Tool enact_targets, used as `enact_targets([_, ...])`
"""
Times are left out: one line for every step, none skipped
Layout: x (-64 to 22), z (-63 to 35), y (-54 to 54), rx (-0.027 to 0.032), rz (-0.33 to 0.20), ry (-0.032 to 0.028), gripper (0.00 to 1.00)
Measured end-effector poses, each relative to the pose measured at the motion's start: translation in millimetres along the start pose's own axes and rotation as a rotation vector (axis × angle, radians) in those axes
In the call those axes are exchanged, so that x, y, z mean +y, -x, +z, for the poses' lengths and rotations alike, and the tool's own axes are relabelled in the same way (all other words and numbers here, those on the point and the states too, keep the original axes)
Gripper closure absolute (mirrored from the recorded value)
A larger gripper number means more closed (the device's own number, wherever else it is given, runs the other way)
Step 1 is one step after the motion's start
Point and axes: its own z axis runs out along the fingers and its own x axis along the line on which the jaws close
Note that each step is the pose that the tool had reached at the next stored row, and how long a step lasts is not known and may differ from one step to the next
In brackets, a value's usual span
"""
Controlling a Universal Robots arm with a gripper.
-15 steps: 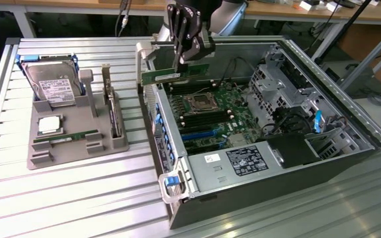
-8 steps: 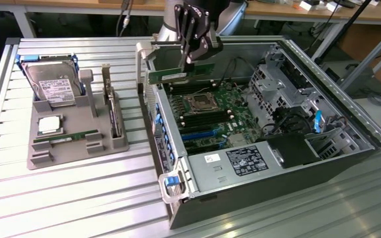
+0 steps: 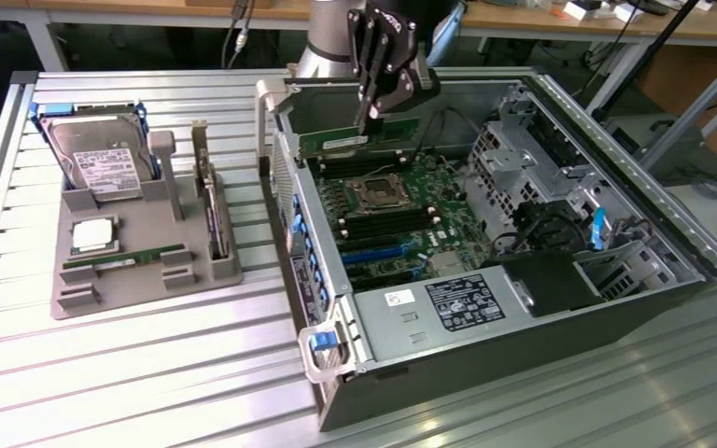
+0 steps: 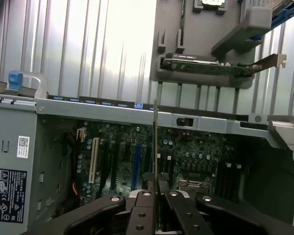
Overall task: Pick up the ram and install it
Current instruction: 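Pick up the ram and move it above insertion slot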
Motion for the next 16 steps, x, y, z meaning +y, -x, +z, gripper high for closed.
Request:
enact_targets([-2.8, -0.1, -0.4, 0.0, 0.0, 0.0, 0.87])
enact_targets([-6.7, -0.3, -0.8, 0.0001, 0.0, 0.0, 0.87])
enact_targets([-9.0, -0.4, -1.1, 0.0, 0.0, 0.0, 0.87])
enact_targets([-10.8, -0.5, -1.3, 0.0001, 0.0, 0.0, 0.87])
enact_targets([-13.3, -0.6, -1.6, 0.0, 0.0, 0.0, 0.87])
enact_targets([-15.1, -0.6, -1.8, 0.0, 0.0, 0.0, 0.87])
enact_targets([-17.2, -0.7, -2.0, 0.0001, 0.0, 0.0, 0.87])
enact_targets([-18.8, -0.8, -2.2, 0.0001, 0.0, 0.0, 0.87])
enact_targets([-20.7, -0.9, -2.4, 0.0001, 0.0, 0.0, 0.87])
enact_targets([-22.8, -1.0, -2.6, 0.0002, 0.0, 0.0, 0.87])
enact_targets([-24.1, -1.0, -2.8, 0.0001, 0.0, 0.0, 0.87])
enact_targets([-25.1, -1.1, -2.9, 0.0001, 0.0, 0.0, 0.87])
enact_targets([-26.7, -1.2, -3.1, 0.0001, 0.0, 0.0, 0.87])
enact_targets([-28.3, -1.2, -3.3, 0.0001, 0.0, 0.0, 0.87])
enact_targets([-30.4, -1.3, -3.5, 0.0001, 0.0, 0.0, 0.87])
enact_targets([-32.2, -1.4, -3.7, 0.0001, 0.0, 0.0, 0.87])
